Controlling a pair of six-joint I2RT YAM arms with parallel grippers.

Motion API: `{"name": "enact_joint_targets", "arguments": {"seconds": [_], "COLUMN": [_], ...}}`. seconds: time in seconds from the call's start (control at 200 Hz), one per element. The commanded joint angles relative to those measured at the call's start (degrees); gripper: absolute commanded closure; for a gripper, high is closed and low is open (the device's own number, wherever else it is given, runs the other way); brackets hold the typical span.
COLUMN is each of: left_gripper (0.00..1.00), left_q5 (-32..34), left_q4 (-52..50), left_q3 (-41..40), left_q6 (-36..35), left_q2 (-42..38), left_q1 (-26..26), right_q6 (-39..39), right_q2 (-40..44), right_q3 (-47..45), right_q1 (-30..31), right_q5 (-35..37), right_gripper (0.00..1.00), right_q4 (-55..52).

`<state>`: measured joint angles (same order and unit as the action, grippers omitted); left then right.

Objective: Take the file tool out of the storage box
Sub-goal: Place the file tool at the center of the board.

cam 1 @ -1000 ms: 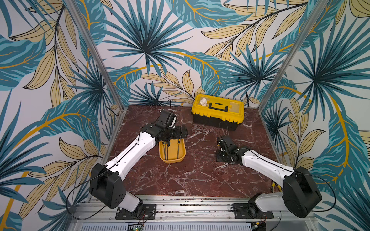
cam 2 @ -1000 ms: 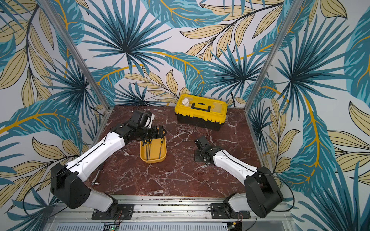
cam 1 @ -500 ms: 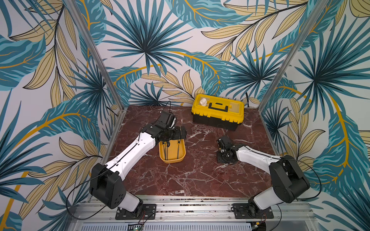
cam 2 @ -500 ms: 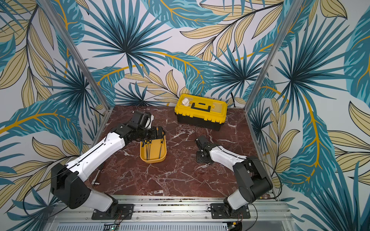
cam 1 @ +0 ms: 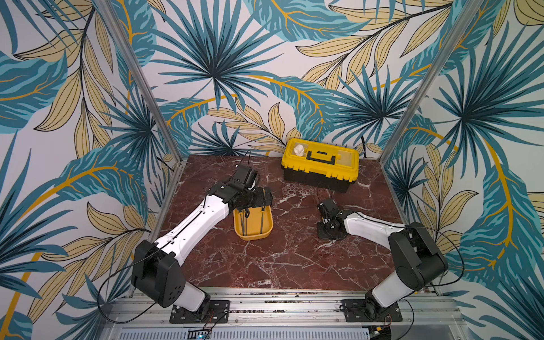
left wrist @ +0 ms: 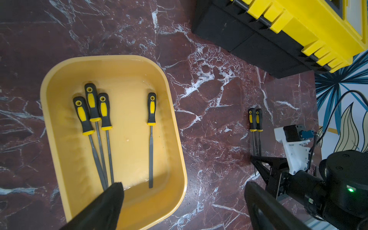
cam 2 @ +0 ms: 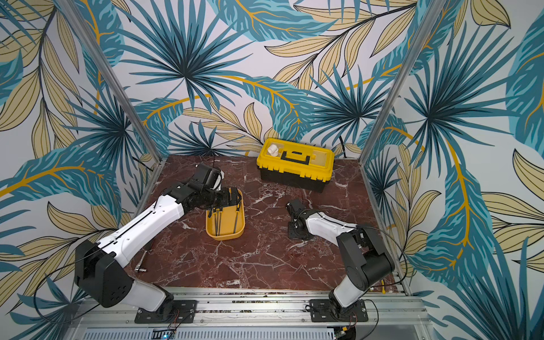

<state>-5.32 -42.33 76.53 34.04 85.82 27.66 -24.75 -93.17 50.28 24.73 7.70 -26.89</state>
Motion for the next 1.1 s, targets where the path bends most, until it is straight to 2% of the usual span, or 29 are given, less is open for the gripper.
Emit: {"name": "enact_joint_targets", "arguments": {"seconds": [0.0, 0.591, 1.097], "left_gripper": [0.00, 0.00, 0.00], "left_q5": [1.20, 1.88, 4.44], "left_q4": [-0.91, -1.64, -1.64], "left_q3": [-0.89, 2.06, 4.82], "left_q6": [0.55, 0.14, -2.22], "left_q2": [0.06, 3.51, 7.92], "left_q1": [0.52, 0.97, 0.92], "right_q6": [0.58, 1.02, 1.20], "right_q2": [-1.14, -1.34, -1.03], "right_q3": [0.78, 1.13, 0.96], "right_q1": [-0.23, -0.15, -0.14], "right_q5": [0.10, 0.03, -0.32], "right_gripper": [1.00, 0.92, 0.81], "right_q4": [-0.25, -1.46, -1.67]}}
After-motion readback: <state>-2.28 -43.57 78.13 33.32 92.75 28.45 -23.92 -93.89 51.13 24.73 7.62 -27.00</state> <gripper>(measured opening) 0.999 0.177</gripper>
